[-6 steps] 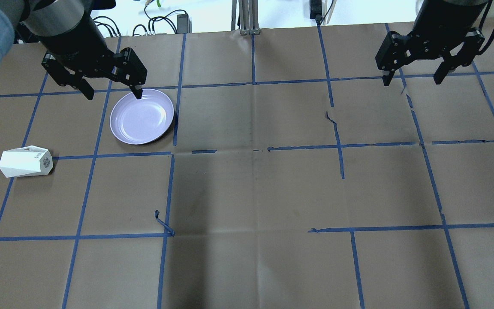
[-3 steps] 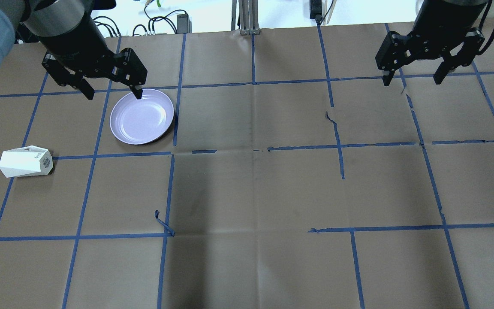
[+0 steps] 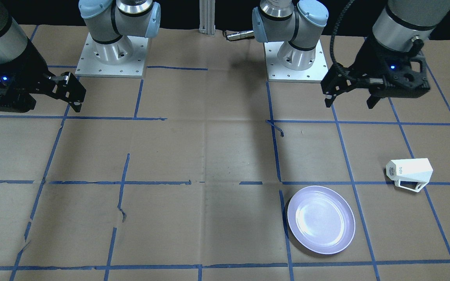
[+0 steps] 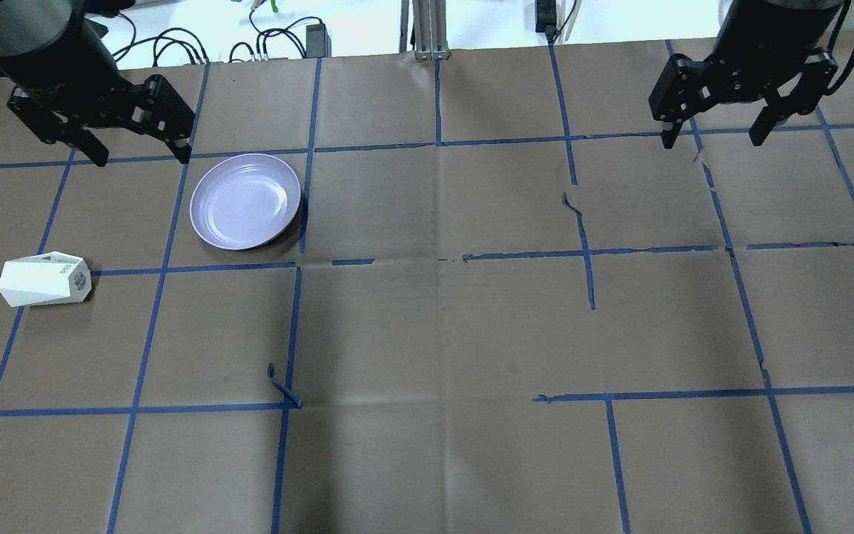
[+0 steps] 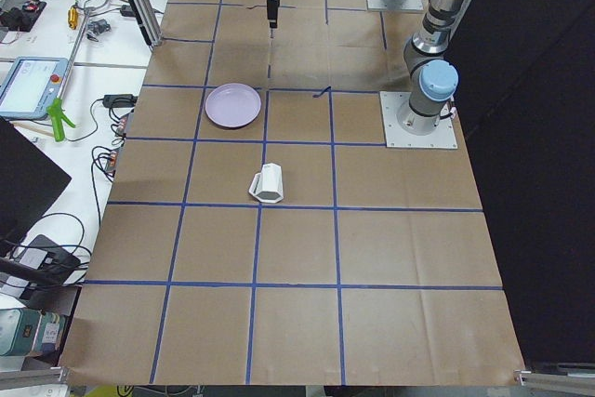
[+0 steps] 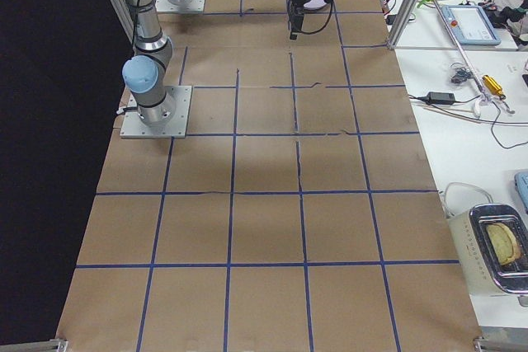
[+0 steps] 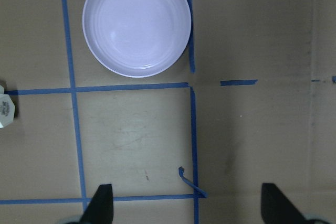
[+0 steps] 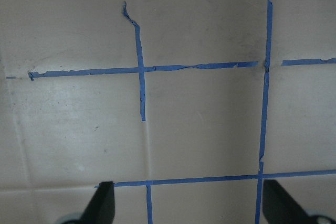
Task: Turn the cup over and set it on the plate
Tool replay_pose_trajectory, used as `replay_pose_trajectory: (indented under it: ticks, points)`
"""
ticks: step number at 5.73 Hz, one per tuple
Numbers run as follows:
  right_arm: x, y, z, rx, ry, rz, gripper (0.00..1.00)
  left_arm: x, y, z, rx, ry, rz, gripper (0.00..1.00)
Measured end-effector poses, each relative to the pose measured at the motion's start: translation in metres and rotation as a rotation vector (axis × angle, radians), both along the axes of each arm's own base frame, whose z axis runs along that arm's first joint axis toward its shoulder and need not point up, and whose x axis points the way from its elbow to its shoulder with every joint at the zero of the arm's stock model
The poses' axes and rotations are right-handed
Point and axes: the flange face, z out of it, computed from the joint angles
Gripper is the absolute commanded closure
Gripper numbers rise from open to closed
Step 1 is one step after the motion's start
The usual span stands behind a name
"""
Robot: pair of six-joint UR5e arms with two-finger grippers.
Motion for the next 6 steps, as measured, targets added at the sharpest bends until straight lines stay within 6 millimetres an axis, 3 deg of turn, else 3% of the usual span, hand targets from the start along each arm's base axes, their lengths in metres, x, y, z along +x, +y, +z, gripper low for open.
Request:
replay_pose_trajectory:
  ticks: [2, 3, 5, 6]
  points:
    - [0.0, 0.0, 0.0, 0.0, 0.0, 0.0, 0.0, 0.1, 0.014, 0.003, 0.005, 0.0, 0.091, 0.02]
    - [0.0, 0.0, 0.0, 0.0, 0.0, 0.0, 0.0, 0.16, 0.024, -0.004, 0.016, 0.01, 0.089, 0.02]
    - [0.0, 0.0, 0.0, 0.0, 0.0, 0.0, 0.0, 0.283, 0.05, -0.032, 0.048, 0.058, 0.046, 0.02]
    - [0.0, 0.0, 0.0, 0.0, 0.0, 0.0, 0.0, 0.33, 0.057, -0.051, 0.064, 0.084, 0.012, 0.02]
